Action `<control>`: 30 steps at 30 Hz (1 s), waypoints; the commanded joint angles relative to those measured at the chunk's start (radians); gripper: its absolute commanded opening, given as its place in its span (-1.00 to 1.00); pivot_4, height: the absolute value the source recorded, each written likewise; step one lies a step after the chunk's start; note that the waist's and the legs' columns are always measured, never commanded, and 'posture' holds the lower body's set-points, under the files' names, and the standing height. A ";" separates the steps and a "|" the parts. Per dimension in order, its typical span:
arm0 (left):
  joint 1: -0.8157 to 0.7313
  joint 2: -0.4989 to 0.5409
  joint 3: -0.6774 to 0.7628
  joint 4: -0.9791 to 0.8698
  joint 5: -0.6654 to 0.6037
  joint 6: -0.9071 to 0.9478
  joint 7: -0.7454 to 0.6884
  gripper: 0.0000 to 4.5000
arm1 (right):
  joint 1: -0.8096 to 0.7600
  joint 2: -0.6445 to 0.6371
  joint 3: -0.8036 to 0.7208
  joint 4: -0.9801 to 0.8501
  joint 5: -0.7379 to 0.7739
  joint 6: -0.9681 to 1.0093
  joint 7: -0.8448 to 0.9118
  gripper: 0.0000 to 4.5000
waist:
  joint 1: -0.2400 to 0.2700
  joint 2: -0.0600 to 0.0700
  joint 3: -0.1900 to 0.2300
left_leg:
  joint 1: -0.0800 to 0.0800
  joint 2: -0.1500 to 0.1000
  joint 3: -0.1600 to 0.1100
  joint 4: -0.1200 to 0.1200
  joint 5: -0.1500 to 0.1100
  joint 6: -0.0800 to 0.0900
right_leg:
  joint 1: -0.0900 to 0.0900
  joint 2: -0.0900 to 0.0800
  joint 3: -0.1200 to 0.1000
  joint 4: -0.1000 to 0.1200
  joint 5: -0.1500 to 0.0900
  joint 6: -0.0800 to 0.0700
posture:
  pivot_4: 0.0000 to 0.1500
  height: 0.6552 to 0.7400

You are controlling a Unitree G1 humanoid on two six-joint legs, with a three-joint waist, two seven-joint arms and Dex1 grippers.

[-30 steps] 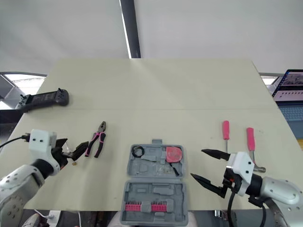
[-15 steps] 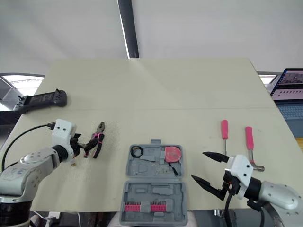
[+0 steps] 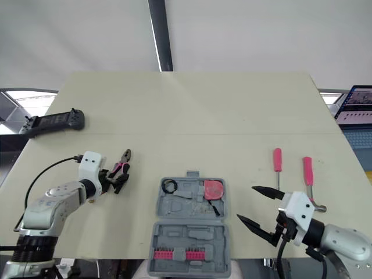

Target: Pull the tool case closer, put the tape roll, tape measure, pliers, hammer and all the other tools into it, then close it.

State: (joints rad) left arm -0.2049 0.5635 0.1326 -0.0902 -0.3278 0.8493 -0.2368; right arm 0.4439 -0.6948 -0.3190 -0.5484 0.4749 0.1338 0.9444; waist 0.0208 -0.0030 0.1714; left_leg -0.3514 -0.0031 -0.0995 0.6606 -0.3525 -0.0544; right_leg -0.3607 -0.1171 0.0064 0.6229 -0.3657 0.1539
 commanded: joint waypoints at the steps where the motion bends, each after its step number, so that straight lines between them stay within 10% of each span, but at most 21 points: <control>1: -0.022 -0.003 -0.002 0.015 0.024 -0.019 -0.014 1.00 | 0.009 0.008 -0.022 -0.038 0.008 -0.013 -0.013 0.99 | 0.000 0.000 0.000 | 0.000 0.000 0.000 0.000 0.000 0.000 | 0.000 0.000 0.000 0.000 0.000 0.000 | 1.00 1.00; 13: -0.048 -0.032 -0.020 0.058 0.064 -0.027 -0.036 1.00 | 0.023 0.010 -0.024 -0.047 0.006 -0.008 -0.026 0.99 | 0.002 0.000 0.000 | 0.000 0.000 0.000 0.001 0.000 0.000 | 0.000 0.000 0.000 0.001 0.000 0.000 | 1.00 1.00; 19: -0.055 -0.046 -0.005 0.073 0.068 -0.031 -0.047 0.08 | 0.023 0.009 -0.021 -0.047 0.006 -0.004 -0.030 1.00 | 0.003 0.001 -0.001 | 0.000 0.000 0.000 0.001 0.000 0.000 | 0.000 0.000 0.000 0.002 0.000 0.000 | 1.00 1.00; 30: -0.047 0.012 -0.009 0.009 0.065 -0.086 -0.149 0.08 | 0.010 0.011 -0.013 -0.041 0.004 -0.003 -0.036 1.00 | 0.001 0.001 0.000 | 0.000 0.000 0.000 0.001 0.000 0.000 | 0.000 0.000 0.000 0.002 0.000 0.000 | 1.00 1.00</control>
State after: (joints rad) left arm -0.2551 0.5512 0.1118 -0.0266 -0.2510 0.7895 -0.3429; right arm 0.4519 -0.6883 -0.3202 -0.5519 0.4709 0.1350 0.9206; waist 0.0222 -0.0022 0.1710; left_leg -0.3517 -0.0034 -0.0998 0.6619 -0.3525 -0.0545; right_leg -0.3606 -0.1174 0.0061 0.6246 -0.3656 0.1539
